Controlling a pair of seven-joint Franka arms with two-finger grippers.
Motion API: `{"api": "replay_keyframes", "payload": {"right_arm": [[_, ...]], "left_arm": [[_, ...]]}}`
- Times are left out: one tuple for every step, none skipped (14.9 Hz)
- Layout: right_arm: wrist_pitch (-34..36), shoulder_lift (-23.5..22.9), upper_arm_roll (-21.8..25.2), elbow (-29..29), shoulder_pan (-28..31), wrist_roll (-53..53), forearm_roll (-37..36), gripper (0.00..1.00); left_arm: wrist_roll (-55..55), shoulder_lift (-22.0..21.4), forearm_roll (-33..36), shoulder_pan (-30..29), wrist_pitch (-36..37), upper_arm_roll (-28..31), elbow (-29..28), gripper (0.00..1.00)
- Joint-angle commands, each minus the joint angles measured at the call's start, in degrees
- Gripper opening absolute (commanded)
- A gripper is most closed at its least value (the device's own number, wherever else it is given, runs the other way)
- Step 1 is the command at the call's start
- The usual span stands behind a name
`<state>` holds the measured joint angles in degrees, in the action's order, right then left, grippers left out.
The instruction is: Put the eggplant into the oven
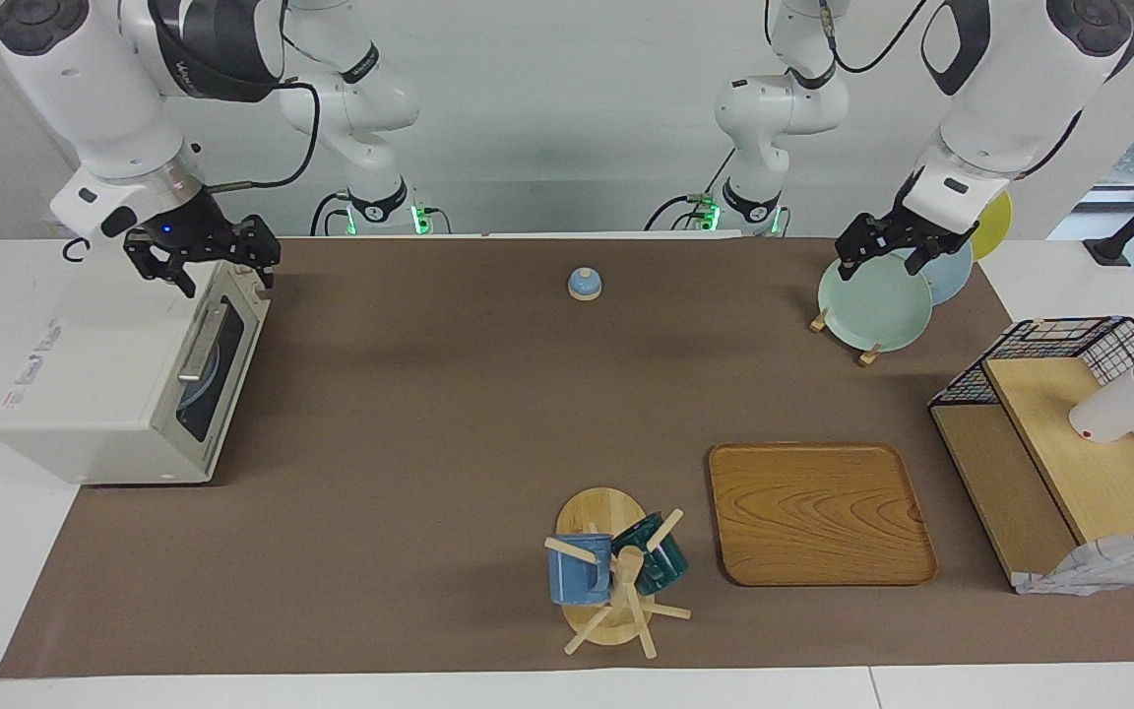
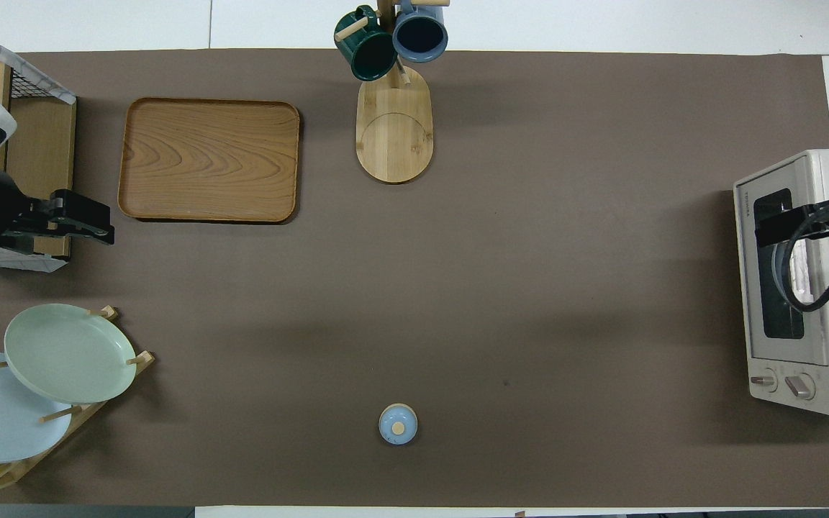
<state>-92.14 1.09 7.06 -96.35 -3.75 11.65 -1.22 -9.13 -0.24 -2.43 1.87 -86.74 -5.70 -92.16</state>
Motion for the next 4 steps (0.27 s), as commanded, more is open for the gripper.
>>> {"api": "replay_keyframes", "payload": {"right_arm": [[-0.1,0.8,-0.1,-0.3,0.1,-1.2,0.2,1.0],[-0.1,0.8,-0.2,-0.3,0.0,-1.2,0.2,1.0],[-0.1,1.0,-0.2,-0.4,-0.1,-1.2,0.3,1.0],[-0.1,1.1,-0.2,-0.4,-0.1,-1.2,0.3,1.0]], "left_arm": [[-0.3,-0.3,-0.6,-0.6,0.6,-0.3,0.7,1.0],[-0.3,-0.3,-0.6,-0.6,0.7,-0.3,0.7,1.0],[-0.3,-0.3,-0.6,-0.6,0.6,-0.3,0.7,1.0],[-0.3,-0.3,-0.6,-0.6,0.6,-0.3,0.7,1.0]]}}
